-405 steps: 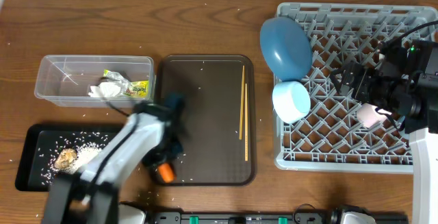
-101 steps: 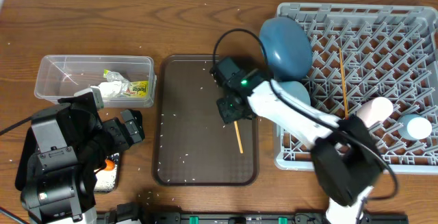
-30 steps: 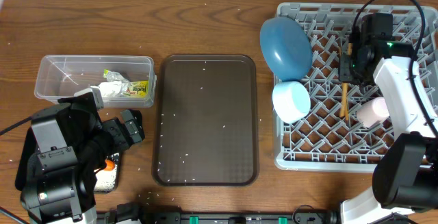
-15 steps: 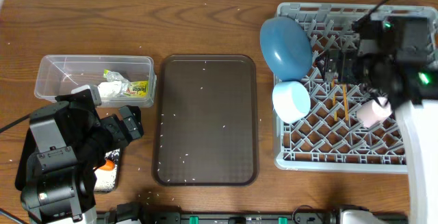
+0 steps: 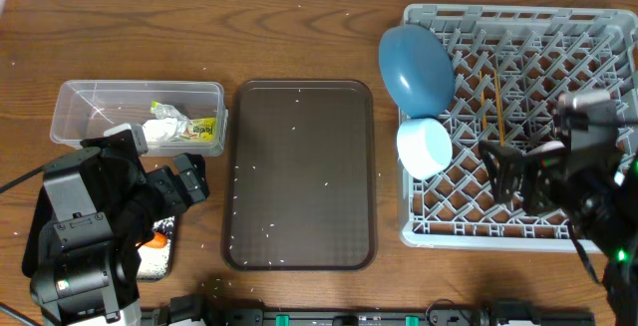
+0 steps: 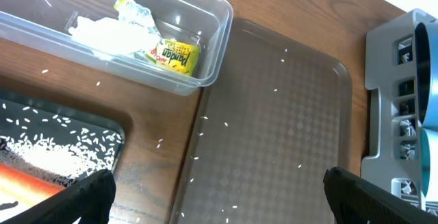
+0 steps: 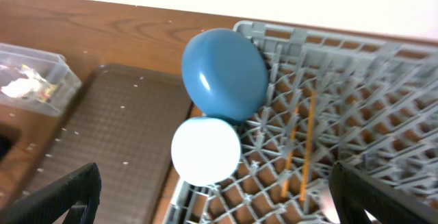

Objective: Sort waste into correct bins and load items into the dishwasher rack

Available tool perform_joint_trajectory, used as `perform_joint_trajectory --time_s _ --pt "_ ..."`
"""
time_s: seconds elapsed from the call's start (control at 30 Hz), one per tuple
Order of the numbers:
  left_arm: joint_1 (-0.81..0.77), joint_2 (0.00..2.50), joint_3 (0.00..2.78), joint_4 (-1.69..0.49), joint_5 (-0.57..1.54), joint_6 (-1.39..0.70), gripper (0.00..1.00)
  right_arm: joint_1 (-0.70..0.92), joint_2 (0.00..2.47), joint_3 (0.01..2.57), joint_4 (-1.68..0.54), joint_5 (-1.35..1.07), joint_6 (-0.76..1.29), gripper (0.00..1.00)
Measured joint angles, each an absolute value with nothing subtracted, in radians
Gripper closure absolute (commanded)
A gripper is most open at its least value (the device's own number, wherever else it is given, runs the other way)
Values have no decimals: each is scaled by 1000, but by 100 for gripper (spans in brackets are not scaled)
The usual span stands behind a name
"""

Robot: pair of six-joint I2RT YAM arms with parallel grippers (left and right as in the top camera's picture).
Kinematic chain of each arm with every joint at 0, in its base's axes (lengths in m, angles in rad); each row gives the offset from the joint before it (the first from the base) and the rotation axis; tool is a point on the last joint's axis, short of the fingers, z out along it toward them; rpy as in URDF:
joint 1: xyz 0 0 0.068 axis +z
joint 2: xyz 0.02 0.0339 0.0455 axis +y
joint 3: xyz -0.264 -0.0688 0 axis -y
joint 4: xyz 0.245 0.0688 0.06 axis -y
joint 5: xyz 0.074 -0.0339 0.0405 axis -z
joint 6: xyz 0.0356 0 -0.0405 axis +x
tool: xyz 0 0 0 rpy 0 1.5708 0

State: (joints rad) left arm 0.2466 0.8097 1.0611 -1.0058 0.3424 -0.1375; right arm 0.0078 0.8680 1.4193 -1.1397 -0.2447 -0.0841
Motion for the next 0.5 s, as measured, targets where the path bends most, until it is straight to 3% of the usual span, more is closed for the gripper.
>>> perform_joint_trajectory --time_s 0.17,0.37,0.5 --pt "247 810 1061 -1006 342 -138 2 8 781 1257 -990 -226 -139 1" --pt "247 810 1063 -1005 342 -138 2 8 627 833 -601 -226 -167 1" --pt "247 810 1065 -1005 342 -138 2 8 482 587 -522 -235 -170 1"
